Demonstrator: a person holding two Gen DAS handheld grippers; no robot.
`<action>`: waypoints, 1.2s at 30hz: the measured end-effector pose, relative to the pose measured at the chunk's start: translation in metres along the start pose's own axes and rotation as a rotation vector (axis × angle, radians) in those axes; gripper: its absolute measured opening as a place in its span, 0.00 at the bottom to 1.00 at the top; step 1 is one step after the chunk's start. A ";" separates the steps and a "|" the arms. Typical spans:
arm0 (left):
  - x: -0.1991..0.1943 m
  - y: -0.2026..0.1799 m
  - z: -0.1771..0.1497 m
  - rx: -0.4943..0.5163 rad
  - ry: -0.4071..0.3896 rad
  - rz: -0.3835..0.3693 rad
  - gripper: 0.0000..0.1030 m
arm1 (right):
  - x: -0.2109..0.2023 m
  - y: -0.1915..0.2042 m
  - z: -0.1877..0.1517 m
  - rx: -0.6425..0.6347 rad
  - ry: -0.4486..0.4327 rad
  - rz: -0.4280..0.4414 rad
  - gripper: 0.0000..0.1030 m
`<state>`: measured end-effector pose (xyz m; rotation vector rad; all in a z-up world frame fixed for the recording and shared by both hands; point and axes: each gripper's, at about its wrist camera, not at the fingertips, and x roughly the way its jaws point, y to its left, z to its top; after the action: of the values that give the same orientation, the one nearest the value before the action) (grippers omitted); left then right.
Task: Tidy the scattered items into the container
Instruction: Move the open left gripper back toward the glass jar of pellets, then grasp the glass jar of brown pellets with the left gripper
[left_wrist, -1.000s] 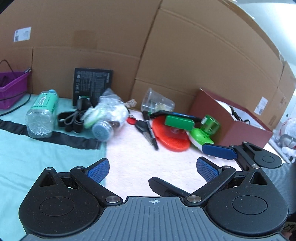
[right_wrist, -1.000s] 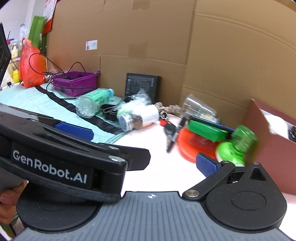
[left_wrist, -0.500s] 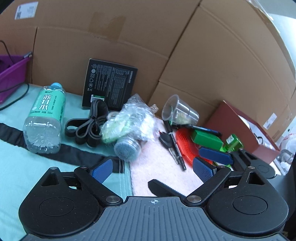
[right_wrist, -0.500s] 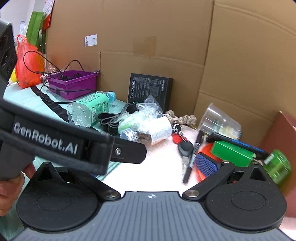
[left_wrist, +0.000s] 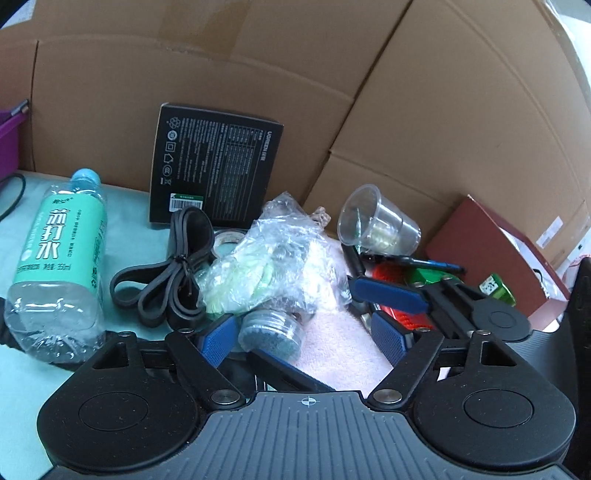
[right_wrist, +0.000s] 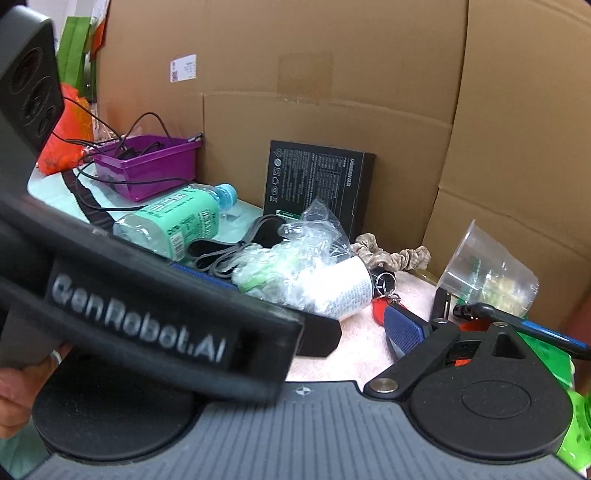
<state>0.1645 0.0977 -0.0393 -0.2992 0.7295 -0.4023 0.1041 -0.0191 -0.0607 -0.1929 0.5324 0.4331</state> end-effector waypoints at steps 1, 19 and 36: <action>0.002 0.001 0.001 -0.003 0.007 -0.005 0.83 | 0.004 -0.001 0.001 0.006 0.009 0.009 0.89; -0.017 -0.033 -0.021 0.023 0.032 0.002 0.69 | -0.019 -0.001 -0.011 0.051 0.066 0.073 0.53; -0.053 -0.076 -0.063 0.014 -0.015 0.039 0.84 | -0.095 0.014 -0.052 0.012 0.010 0.045 0.65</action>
<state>0.0658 0.0469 -0.0232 -0.2740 0.7159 -0.3681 0.0009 -0.0541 -0.0553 -0.1723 0.5501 0.4732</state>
